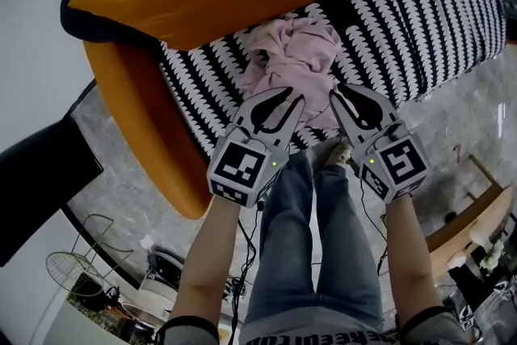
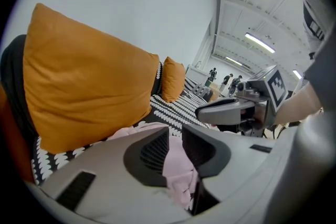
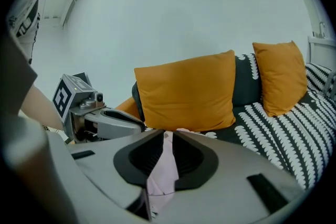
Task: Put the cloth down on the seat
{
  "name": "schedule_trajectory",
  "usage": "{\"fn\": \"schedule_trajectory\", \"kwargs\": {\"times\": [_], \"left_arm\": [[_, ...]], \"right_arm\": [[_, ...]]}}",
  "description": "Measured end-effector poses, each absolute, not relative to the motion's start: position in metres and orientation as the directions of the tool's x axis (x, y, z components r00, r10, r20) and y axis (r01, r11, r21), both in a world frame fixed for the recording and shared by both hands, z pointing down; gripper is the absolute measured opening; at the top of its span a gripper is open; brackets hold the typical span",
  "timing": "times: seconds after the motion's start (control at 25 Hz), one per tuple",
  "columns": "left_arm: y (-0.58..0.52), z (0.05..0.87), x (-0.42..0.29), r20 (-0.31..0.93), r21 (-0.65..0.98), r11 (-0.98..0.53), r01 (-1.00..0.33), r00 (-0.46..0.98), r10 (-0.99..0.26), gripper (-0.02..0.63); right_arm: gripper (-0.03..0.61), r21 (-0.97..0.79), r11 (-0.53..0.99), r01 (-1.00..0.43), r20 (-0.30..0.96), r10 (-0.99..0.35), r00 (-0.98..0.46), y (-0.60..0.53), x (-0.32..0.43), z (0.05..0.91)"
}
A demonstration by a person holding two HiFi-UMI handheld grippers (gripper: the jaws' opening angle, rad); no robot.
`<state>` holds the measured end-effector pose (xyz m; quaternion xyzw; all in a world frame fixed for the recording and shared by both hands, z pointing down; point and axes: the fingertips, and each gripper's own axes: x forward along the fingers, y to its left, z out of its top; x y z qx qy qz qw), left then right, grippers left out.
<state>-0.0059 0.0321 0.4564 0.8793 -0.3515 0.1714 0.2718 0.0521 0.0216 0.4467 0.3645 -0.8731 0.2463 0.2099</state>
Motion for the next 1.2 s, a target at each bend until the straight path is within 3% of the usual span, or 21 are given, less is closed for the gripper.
{"fn": "schedule_trajectory", "kwargs": {"times": [0.12,0.32,1.2], "left_arm": [[0.034,0.452,-0.006,0.493,0.348,-0.609,-0.713,0.691,-0.529,0.099],[0.031,0.439,-0.01,0.484,0.335,-0.604,-0.723,0.682,-0.548,0.017],[0.043,0.307,0.018,0.393,0.269,-0.665,-0.697,0.71,-0.585,0.017]], "right_arm": [[-0.003,-0.262,0.61,-0.748,0.536,-0.552,-0.639,0.019,0.052,0.438],[-0.006,-0.259,0.619,-0.741,0.525,-0.554,-0.646,0.017,0.047,0.426],[-0.006,-0.256,0.668,-0.699,0.431,-0.568,-0.701,0.032,0.038,0.303]]}}
